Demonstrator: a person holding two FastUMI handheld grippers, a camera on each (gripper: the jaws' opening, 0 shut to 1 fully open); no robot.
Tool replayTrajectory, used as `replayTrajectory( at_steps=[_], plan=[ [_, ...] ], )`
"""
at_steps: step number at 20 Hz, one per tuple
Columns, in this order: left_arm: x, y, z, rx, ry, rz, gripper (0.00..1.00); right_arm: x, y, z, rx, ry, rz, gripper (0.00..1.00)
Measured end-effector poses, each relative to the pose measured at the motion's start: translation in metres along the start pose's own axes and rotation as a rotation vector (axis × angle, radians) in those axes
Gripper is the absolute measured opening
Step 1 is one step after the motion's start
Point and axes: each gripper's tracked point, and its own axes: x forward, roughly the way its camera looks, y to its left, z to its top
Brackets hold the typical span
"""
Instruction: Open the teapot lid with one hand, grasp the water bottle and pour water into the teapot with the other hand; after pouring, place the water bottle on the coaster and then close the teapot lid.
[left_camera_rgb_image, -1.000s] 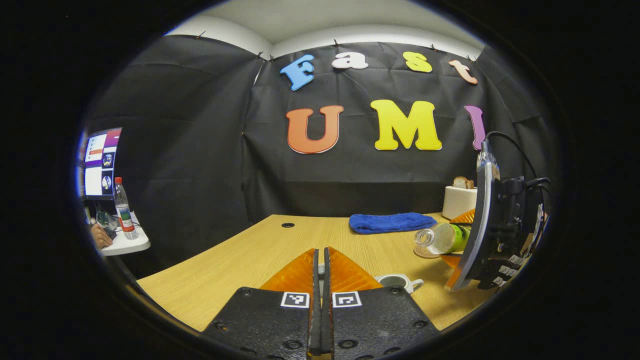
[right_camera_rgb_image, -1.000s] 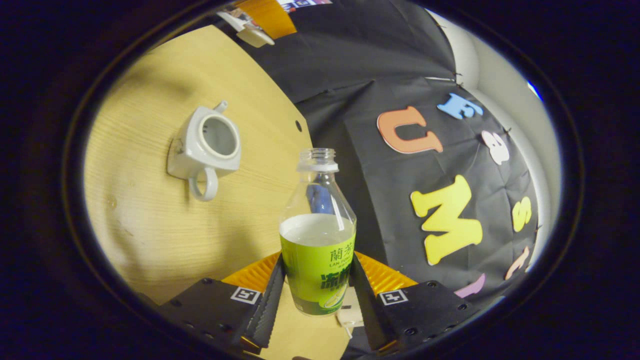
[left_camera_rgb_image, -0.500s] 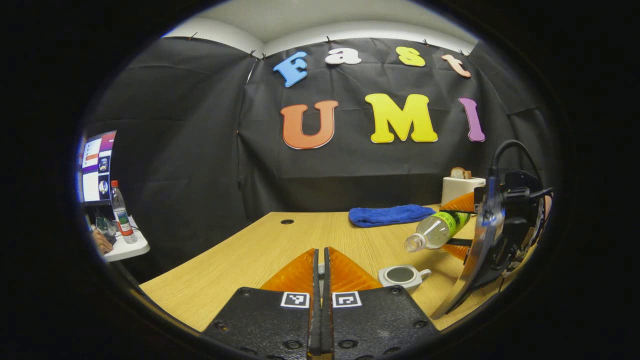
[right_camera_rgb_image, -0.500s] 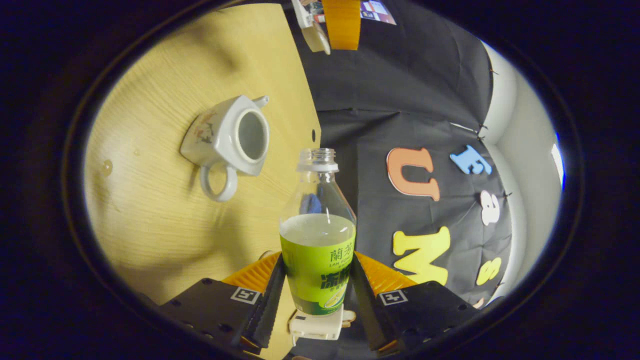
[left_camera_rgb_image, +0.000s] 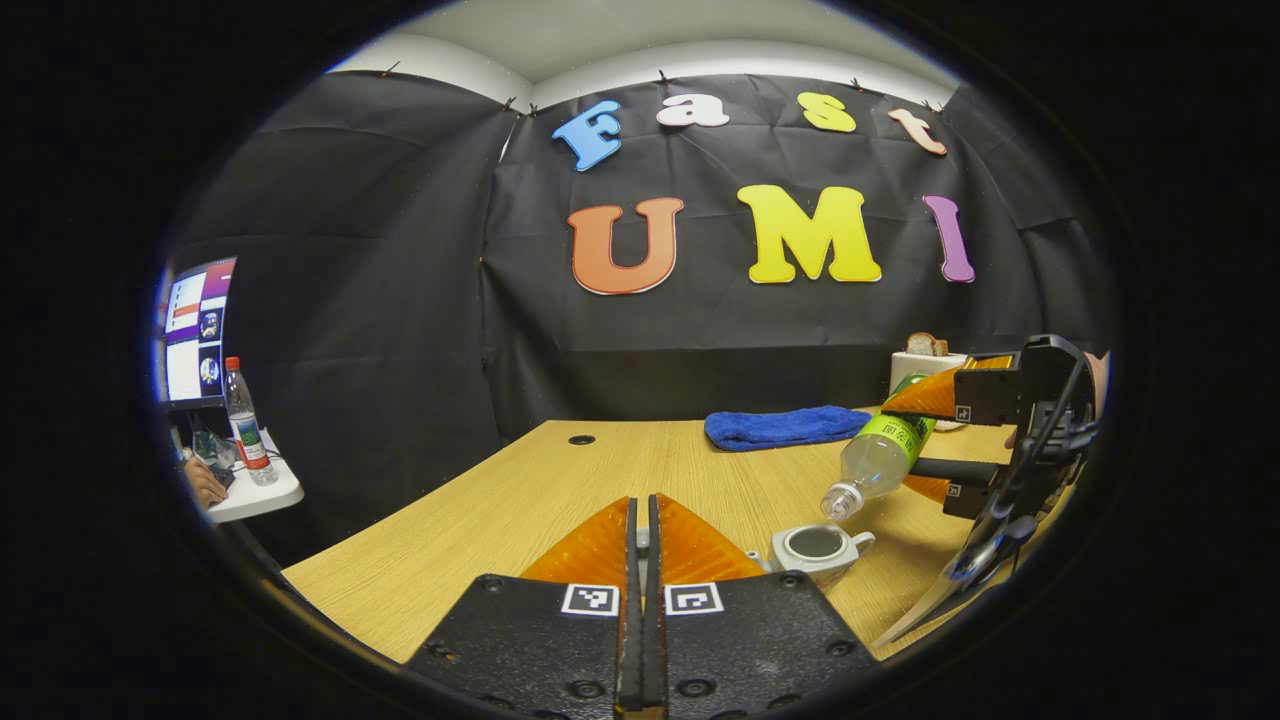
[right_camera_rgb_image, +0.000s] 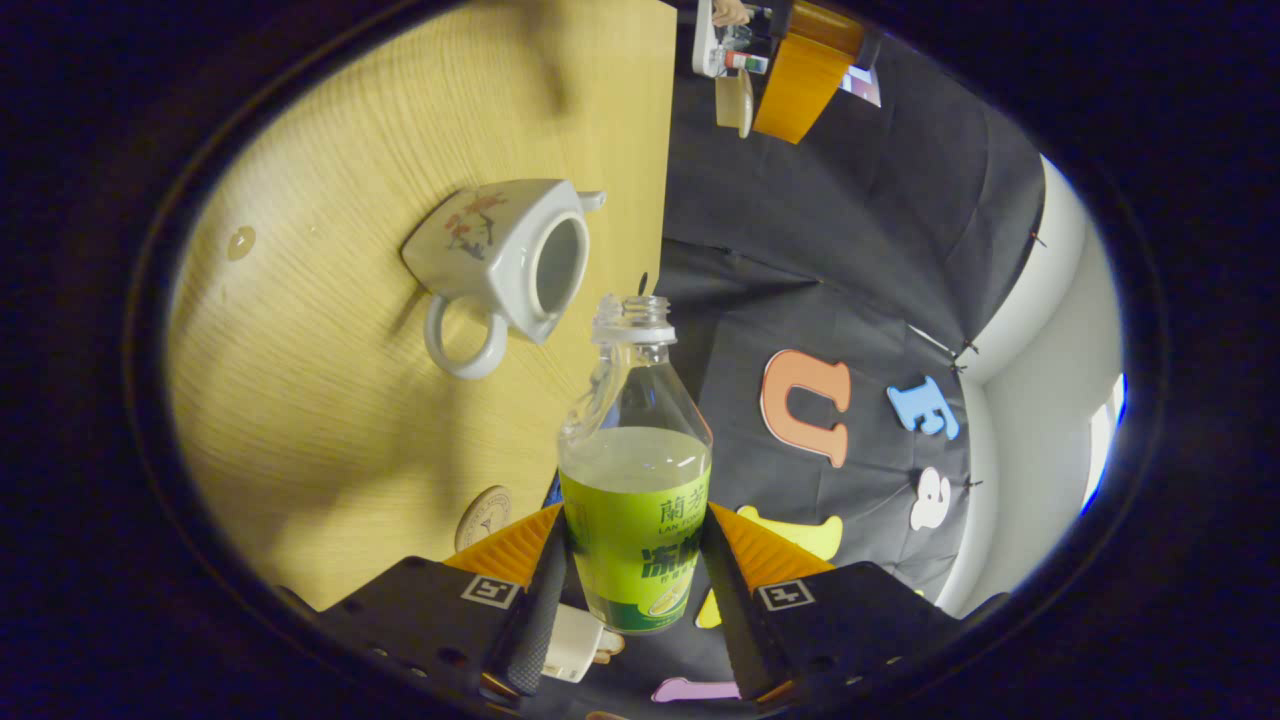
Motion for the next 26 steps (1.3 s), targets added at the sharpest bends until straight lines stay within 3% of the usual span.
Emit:
replayTrajectory(
  at_steps=[10, 21, 26],
  plan=[
    [-0.001, 0.003, 0.000, -0.001, 0.001, 0.000, 0.02, -0.007, -0.015, 0.007, -0.134, -0.023, -0.051, 0.72],
    [0.000, 0.006, 0.000, -0.008, 0.002, 0.008, 0.02, -0.008, -0.023, 0.006, -0.181, -0.012, -0.066, 0.69],
    [-0.001, 0.009, 0.000, -0.009, 0.002, 0.014, 0.02, -0.008, -0.024, 0.008, -0.189, -0.015, -0.065, 0.72]
  ],
)
